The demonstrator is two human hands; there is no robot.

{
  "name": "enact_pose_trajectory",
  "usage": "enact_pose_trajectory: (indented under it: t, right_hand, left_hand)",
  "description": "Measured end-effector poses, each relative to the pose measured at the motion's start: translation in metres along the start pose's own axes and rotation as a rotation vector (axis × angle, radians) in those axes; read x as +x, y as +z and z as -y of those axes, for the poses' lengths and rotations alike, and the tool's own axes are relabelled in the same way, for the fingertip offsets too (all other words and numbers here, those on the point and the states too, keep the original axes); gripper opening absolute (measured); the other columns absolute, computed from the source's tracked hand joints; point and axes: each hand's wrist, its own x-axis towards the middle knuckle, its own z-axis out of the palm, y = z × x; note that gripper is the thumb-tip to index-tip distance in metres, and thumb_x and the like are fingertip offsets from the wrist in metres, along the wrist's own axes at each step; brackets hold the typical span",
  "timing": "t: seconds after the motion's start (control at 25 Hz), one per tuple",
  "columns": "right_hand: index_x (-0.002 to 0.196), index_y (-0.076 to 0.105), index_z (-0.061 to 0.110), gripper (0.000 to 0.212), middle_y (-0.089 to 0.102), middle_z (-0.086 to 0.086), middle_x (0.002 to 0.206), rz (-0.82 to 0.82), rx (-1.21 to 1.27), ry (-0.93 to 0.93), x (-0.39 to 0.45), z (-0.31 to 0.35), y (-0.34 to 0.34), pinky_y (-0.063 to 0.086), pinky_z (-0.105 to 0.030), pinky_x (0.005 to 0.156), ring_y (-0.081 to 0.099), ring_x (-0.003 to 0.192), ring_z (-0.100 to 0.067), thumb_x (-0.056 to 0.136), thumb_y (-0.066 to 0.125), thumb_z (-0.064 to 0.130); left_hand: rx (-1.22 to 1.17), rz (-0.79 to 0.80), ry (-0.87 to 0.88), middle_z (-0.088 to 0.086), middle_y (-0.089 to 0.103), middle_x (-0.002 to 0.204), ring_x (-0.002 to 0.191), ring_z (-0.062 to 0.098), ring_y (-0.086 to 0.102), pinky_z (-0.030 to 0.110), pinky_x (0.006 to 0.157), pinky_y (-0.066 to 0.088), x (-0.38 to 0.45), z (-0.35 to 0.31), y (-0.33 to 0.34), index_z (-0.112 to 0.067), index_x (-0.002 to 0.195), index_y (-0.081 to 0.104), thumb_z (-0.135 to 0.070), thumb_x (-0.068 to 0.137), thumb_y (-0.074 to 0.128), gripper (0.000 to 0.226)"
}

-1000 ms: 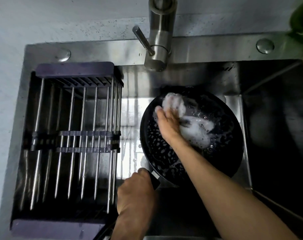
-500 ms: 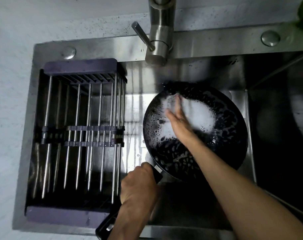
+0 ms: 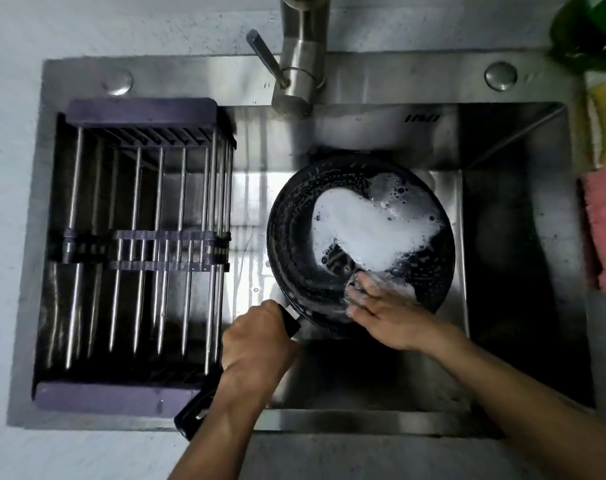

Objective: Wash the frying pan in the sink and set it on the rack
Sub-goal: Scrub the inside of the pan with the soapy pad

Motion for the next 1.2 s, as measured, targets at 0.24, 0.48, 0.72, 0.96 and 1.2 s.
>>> enact_pose_trajectory:
  t: [0.24,0.48,0.72,0.96,1.2]
  right_hand:
    - [0.156,0.013,0.044,0.058,-0.02,0.017,0.163,-0.153,0.267,-0.198,0.084,0.041,-0.07,-0.014,-0.044,0.119,-0.02,0.15,-0.013,0.102,0.022,0.061]
    - [0.153,-0.003,0.051,0.073,-0.029,0.019,0.157,-0.019,0.125,-0.118,0.04,0.031,0.0,-0.009,-0.05,0.122,-0.03,0.146,-0.016,0.087,0.014,0.079]
    - [0.155,-0.005,0.045,0.06,-0.031,0.011,0.16,-0.269,0.043,0.018,0.093,-0.001,-0.073,-0.007,-0.05,0.119,-0.027,0.148,-0.02,0.101,0.016,0.061]
    - [0.156,0.004,0.042,0.062,-0.026,0.013,0.16,-0.064,0.208,-0.211,0.082,0.065,-0.031,-0.021,-0.046,0.113,-0.031,0.144,-0.016,0.1,0.019,0.061]
    - [0.153,0.032,0.016,0.065,0.022,-0.011,0.163,-0.384,-0.522,0.057,0.067,-0.07,-0.118,0.028,-0.046,0.117,0.025,0.146,-0.032,0.098,0.027,0.05]
  left_hand:
    - [-0.013,-0.018,-0.011,-0.003,0.063,0.1,0.094,0.021,0.063,0.029,0.069,0.043,0.002,0.005,0.007,-0.025,0.108,0.057,-0.029,0.075,0.063,0.033]
    - [0.035,-0.02,0.02,0.001,0.062,0.106,0.1,0.023,0.063,0.031,0.074,0.045,0.001,0.005,0.006,-0.02,0.111,0.053,-0.03,0.079,0.06,0.034]
    - [0.002,-0.017,0.016,0.0,0.064,0.103,0.097,0.022,0.063,0.032,0.075,0.048,0.003,0.007,0.012,-0.023,0.11,0.055,-0.033,0.076,0.062,0.035]
    - [-0.015,-0.017,0.03,0.0,0.063,0.105,0.1,0.023,0.063,0.032,0.078,0.048,0.002,0.007,0.008,-0.024,0.108,0.054,-0.036,0.076,0.059,0.035]
    - [-0.027,-0.002,-0.022,-0.001,0.064,0.1,0.095,0.024,0.064,0.03,0.069,0.042,0.007,0.008,0.009,-0.026,0.104,0.059,-0.032,0.072,0.062,0.034]
